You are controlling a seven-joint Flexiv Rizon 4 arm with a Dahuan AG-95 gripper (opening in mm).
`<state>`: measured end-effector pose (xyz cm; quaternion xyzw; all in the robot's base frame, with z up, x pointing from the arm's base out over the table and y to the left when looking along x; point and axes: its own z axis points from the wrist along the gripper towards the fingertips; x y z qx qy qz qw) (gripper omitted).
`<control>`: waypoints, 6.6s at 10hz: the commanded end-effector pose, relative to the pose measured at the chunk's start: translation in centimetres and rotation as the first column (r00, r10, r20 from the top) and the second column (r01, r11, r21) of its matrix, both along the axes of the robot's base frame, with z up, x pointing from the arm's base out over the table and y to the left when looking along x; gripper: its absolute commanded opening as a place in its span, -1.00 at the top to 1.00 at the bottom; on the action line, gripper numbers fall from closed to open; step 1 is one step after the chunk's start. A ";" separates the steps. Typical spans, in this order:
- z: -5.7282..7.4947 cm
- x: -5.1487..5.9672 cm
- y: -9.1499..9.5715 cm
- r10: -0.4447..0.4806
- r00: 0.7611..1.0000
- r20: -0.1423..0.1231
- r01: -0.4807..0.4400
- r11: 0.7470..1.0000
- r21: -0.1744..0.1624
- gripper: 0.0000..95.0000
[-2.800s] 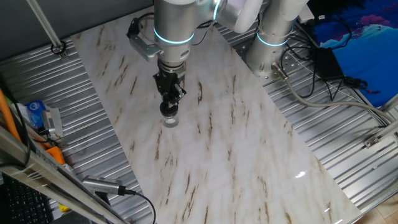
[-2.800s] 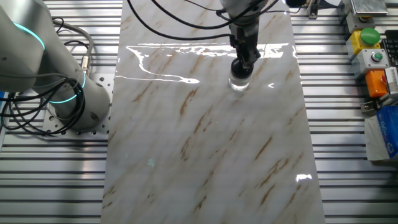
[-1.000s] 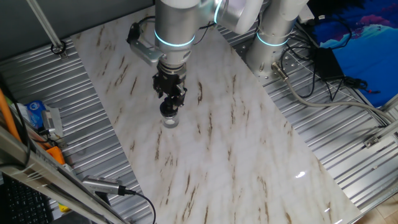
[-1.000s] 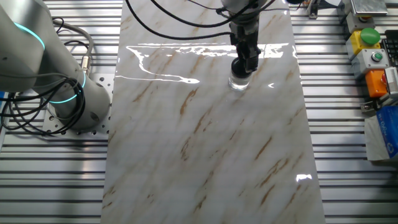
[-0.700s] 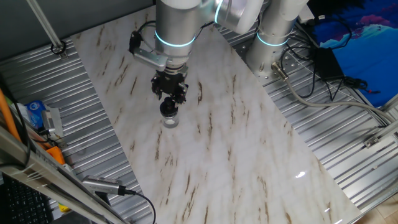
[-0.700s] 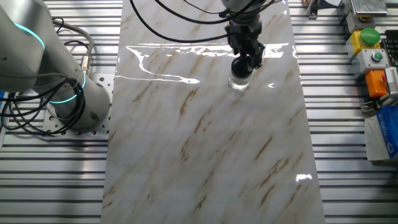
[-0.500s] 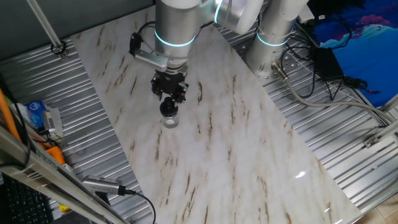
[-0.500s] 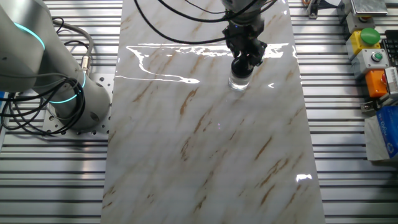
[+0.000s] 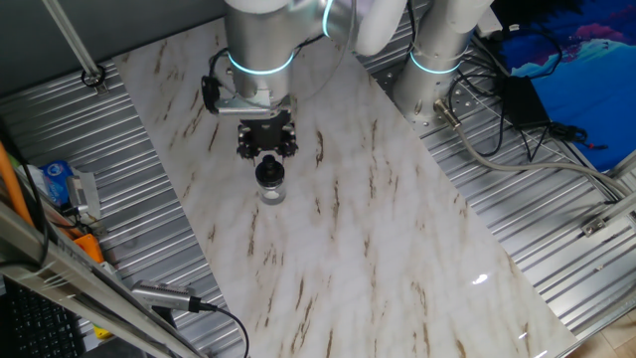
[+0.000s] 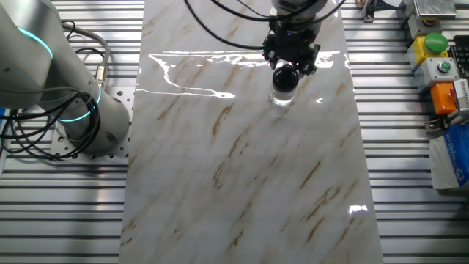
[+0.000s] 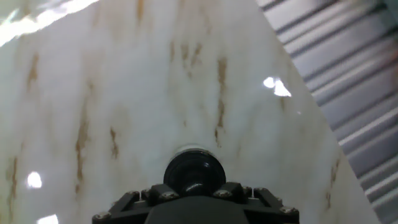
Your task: Screw the lid onto the jar
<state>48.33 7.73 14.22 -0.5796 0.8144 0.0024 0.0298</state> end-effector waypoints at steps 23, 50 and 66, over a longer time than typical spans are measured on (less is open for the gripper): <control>-0.2 0.1 0.0 -0.234 0.972 -0.031 0.234 0.972 0.003 1.00; 0.3 0.0 0.1 -0.217 0.975 0.049 0.221 0.969 -0.107 1.00; 0.3 -0.1 0.0 -0.334 0.942 -0.036 0.333 0.943 -0.027 1.00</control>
